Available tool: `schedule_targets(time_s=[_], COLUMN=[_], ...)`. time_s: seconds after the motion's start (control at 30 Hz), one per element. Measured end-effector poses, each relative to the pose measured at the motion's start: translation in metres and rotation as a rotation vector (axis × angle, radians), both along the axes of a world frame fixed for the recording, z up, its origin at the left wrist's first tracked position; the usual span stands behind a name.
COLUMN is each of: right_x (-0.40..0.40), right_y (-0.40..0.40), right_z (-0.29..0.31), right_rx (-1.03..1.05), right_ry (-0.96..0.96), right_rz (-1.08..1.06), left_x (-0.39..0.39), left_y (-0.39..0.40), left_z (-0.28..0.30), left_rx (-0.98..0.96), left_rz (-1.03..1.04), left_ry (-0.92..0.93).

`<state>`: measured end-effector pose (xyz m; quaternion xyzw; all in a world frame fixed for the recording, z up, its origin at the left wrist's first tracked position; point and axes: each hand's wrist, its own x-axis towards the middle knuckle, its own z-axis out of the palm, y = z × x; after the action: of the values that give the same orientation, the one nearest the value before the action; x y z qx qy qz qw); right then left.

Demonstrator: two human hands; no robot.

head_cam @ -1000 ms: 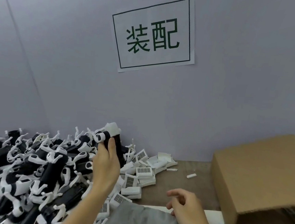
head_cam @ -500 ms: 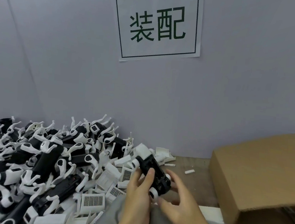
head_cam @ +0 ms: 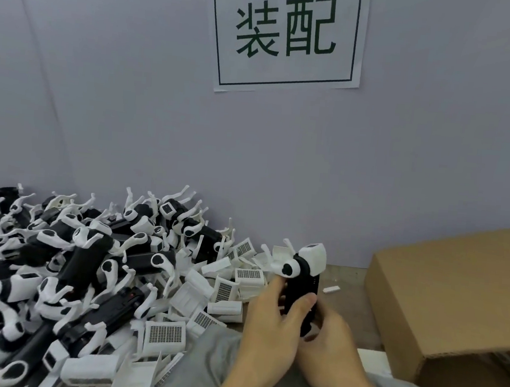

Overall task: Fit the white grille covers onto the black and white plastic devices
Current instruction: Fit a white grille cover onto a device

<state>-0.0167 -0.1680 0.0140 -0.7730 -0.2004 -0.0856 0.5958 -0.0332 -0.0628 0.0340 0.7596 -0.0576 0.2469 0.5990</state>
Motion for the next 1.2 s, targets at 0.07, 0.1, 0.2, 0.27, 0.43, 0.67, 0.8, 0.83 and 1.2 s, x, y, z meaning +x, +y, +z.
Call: schedule_targets(time_s=[0.07, 0.1, 0.2, 0.27, 0.43, 0.67, 0.8, 0.83, 1.2], right_x=[-0.001, 0.000, 0.004, 0.005, 0.011, 0.010, 0.003, 0.004, 0.009], right_y=[0.001, -0.001, -0.009, -0.012, -0.009, -0.007, -0.004, -0.003, -0.002], right_z=[0.000, -0.001, -0.003, -0.003, 0.001, 0.002, 0.002, -0.001, -0.002], right_rx=[0.019, 0.052, 0.237, 0.374, 0.449, 0.484, 0.448, 0.421, 0.192], right_ry=[0.042, 0.049, 0.059, 0.130, 0.195, 0.082, -0.040, -0.020, 0.197], right_rz=[0.068, 0.086, 0.106, 0.136, -0.086, -0.319, -0.179, -0.152, -0.024], left_x=[0.000, 0.000, -0.003, -0.005, -0.007, -0.009, -0.008, -0.008, -0.007], left_y=[0.005, 0.008, 0.017, 0.018, 0.014, 0.002, 0.000, 0.001, 0.027], left_z=[0.000, -0.001, -0.003, -0.004, -0.004, -0.006, 0.007, 0.013, 0.032], left_rx=[0.076, 0.152, 0.424, 0.568, 0.744, 0.798, 0.392, 0.174, -1.101], left_rz=[0.036, 0.061, 0.139, 0.117, 0.045, 0.139, 0.216, 0.242, -0.071], left_ry=[-0.022, -0.052, -0.127, -0.082, -0.007, -0.067, -0.060, -0.004, 0.198])
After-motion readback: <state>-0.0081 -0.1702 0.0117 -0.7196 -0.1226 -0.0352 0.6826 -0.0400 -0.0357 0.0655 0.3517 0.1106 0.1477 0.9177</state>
